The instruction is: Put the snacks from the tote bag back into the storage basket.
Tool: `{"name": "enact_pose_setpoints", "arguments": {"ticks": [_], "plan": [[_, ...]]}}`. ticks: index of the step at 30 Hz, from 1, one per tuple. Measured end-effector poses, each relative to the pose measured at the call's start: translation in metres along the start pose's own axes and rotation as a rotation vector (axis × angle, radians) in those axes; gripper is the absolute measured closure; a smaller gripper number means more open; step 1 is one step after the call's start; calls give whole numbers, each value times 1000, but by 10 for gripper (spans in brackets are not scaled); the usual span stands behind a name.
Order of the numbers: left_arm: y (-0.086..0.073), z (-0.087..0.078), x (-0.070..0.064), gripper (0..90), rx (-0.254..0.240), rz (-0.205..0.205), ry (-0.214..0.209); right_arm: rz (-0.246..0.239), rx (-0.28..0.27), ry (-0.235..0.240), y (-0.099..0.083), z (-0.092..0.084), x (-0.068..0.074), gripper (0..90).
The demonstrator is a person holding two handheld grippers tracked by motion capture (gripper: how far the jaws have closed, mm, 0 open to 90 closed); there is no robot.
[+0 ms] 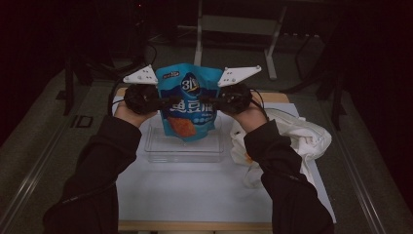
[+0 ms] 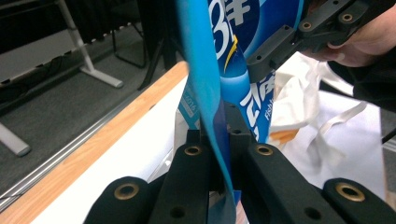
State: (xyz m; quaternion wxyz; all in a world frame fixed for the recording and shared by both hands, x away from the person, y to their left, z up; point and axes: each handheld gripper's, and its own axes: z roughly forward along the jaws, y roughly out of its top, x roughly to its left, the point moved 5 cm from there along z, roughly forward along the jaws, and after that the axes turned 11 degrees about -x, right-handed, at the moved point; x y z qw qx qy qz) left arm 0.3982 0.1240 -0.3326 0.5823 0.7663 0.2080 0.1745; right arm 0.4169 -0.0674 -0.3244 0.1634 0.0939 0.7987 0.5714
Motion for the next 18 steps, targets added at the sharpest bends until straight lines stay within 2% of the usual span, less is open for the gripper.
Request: {"name": "enact_pose_setpoints", "arguments": {"ticks": [5, 9, 18], "plan": [[-16, 5, 3, 900, -1, -10, -8, 17, 1, 5, -14, 7, 0, 880], [-27, 11, 6, 900, 23, -13, -10, 40, 8, 6, -27, 12, 0, 880], [-41, 17, 6, 900, 36, -24, -34, 65, 19, 5, -45, 16, 1, 882]]}}
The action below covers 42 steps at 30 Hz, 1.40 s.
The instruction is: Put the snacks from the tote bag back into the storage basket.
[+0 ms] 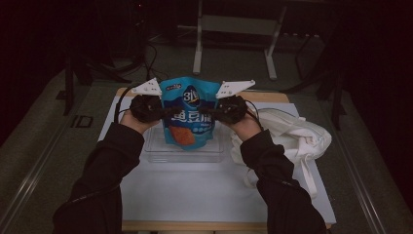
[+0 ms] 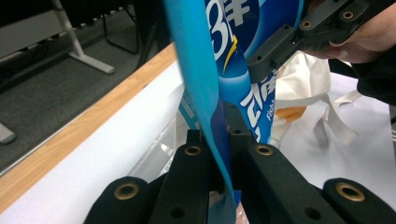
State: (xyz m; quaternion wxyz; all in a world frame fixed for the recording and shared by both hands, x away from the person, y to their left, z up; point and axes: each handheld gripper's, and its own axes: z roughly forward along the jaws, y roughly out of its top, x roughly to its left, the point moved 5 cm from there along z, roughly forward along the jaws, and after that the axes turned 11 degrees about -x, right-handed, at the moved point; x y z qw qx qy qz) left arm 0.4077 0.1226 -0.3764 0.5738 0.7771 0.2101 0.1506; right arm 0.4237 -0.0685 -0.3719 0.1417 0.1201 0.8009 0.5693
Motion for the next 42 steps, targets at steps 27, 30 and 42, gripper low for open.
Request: {"name": "enact_pose_setpoints", "arguments": {"ticks": [27, 30, 42], "plan": [[-37, 14, 0, 900, 52, -45, -42, 70, 23, 20, -42, 10, 6, 883], [-42, 15, 0, 900, 50, -44, -38, 77, 28, 20, -46, 11, 6, 883], [-60, 13, -3, 897, 14, -46, -60, 63, 13, 37, -61, 15, 11, 879]]}}
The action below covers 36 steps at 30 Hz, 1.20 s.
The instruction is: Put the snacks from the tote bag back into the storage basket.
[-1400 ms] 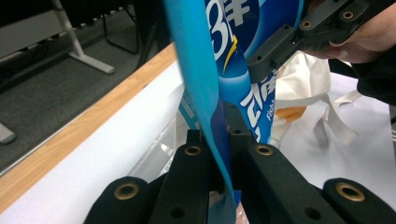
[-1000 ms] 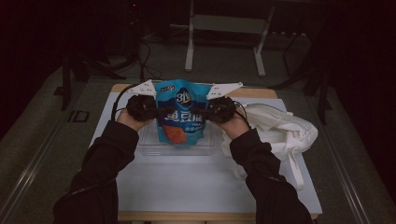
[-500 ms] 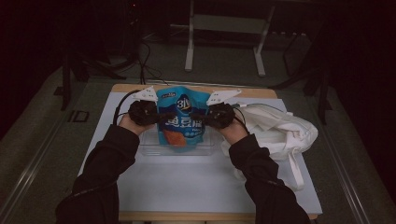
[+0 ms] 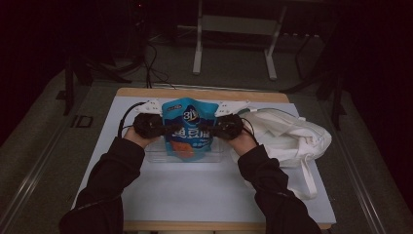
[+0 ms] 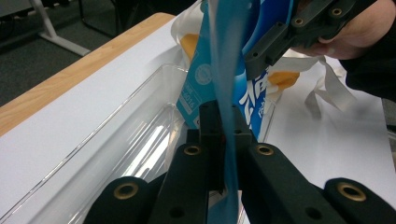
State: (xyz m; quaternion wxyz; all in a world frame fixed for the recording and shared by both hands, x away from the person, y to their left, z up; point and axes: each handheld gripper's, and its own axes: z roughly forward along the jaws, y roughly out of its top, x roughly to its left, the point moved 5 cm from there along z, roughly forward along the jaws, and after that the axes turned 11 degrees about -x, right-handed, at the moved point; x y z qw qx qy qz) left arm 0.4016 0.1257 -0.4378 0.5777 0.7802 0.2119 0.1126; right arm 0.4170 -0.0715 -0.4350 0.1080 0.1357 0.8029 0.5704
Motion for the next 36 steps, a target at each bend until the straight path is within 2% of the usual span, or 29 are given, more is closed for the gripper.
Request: {"name": "enact_pose_setpoints", "arguments": {"ticks": [7, 15, 18, 21, 23, 24, 26, 28, 30, 31, 33, 36], "plan": [[-1, -1, -2, 895, -11, 7, 17, -3, -4, -2, 0, -1, 1, 873], [-1, 0, -6, 868, -13, 24, 48, 12, -11, 1, 0, -3, -2, 810], [0, 1, -8, 776, -7, 21, 52, 15, -22, 3, 1, -3, -2, 676], [2, 3, -11, 623, -16, 16, 52, 11, -41, -7, 5, -3, -1, 486], [3, 5, -12, 551, -20, 2, 50, 6, -46, -17, 7, -5, -1, 442], [3, 5, -12, 478, -23, -6, 52, 6, -47, -24, 8, -6, -2, 404], [4, 5, -13, 395, -28, -19, 50, 13, -58, -26, 9, -9, -3, 371], [3, 5, -11, 276, -28, -44, 53, 21, -64, -39, 10, -11, -5, 299], [3, 5, -11, 117, -27, -57, 62, 32, -74, -31, 11, -14, -6, 268], [2, 5, -11, 115, -24, -57, 60, 34, -78, -35, 11, -15, -7, 238], [1, 6, -11, 29, -17, -57, 60, 43, -86, -22, 10, -17, -7, 202], [0, 4, -11, 9, -25, -59, 98, 59, -101, -14, 9, -19, -9, 151]]}}
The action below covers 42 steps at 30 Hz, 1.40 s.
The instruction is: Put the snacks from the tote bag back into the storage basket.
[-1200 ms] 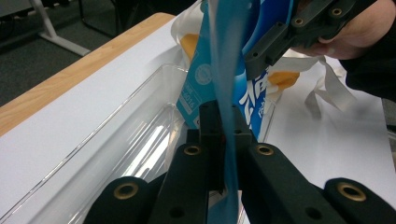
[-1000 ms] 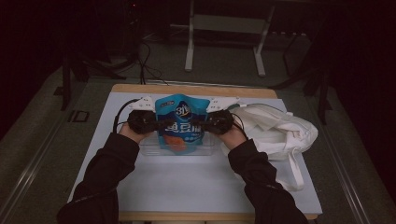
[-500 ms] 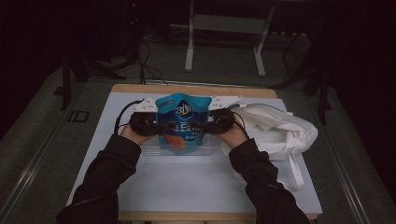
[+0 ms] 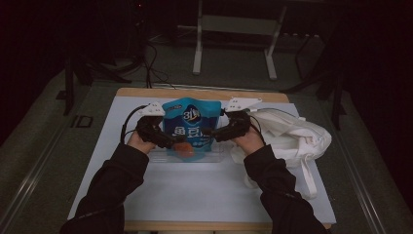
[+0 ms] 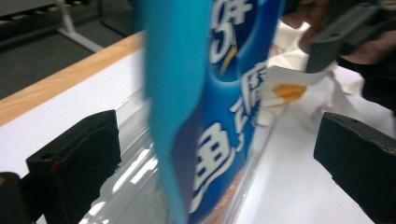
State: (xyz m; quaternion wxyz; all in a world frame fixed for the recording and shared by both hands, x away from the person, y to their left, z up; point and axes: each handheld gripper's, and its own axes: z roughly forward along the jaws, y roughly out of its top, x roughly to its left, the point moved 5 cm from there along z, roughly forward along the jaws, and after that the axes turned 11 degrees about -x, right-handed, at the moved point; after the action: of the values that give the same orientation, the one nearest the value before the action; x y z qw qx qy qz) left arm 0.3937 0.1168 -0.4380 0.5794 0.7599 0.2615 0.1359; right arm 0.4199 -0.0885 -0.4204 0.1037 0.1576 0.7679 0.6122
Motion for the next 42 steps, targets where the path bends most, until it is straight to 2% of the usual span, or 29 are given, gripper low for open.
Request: {"name": "enact_pose_setpoints", "arguments": {"ticks": [3, 5, 8, 9, 13, 14, 15, 18, 21, 24, 29, 31, 34, 36, 42], "plan": [[1, -5, 0, 9, -20, -3, 22, 6, 4, 2, -2, -3, -2, 140], [0, -8, 1, 9, -36, 5, 52, -4, 9, -1, -3, -6, -2, 140], [-3, -12, 1, 9, -44, -20, 75, -25, 15, -24, -5, -10, -3, 141], [-5, -13, 0, 9, -45, -34, 69, -23, 11, -22, -5, -11, -3, 141], [-11, -14, -4, 9, -29, -33, 73, -22, 21, -43, -7, -16, -2, 142], [-14, -17, -6, 9, -23, -32, 90, -19, 18, -37, -8, -18, -2, 142], [-14, -19, -7, 9, -29, -35, 91, -24, 21, -54, -9, -24, -2, 144], [-16, -23, -7, 9, -28, -38, 130, -10, 12, -74, -10, -31, -3, 145], [-19, -29, -11, 9, -44, -46, 137, -17, 12, -85, -12, -38, -3, 146], [-25, -33, -14, 9, -30, -39, 154, -34, 22, -93, -14, -46, -1, 146], [-33, -39, -24, 9, -23, -50, 138, -43, 14, -102, -18, -61, 3, 146], [-37, -41, -26, 10, -11, -24, 157, -43, 14, -106, -21, -66, 6, 146], [-44, -43, -32, 9, 3, -14, 175, -54, 23, -106, -27, -72, 10, 146], [-48, -44, -37, 9, 5, -14, 189, -60, 22, -106, -31, -75, 13, 147], [-56, -46, -51, 9, -8, -33, 184, -68, 25, -109, -39, -84, 21, 147]]}}
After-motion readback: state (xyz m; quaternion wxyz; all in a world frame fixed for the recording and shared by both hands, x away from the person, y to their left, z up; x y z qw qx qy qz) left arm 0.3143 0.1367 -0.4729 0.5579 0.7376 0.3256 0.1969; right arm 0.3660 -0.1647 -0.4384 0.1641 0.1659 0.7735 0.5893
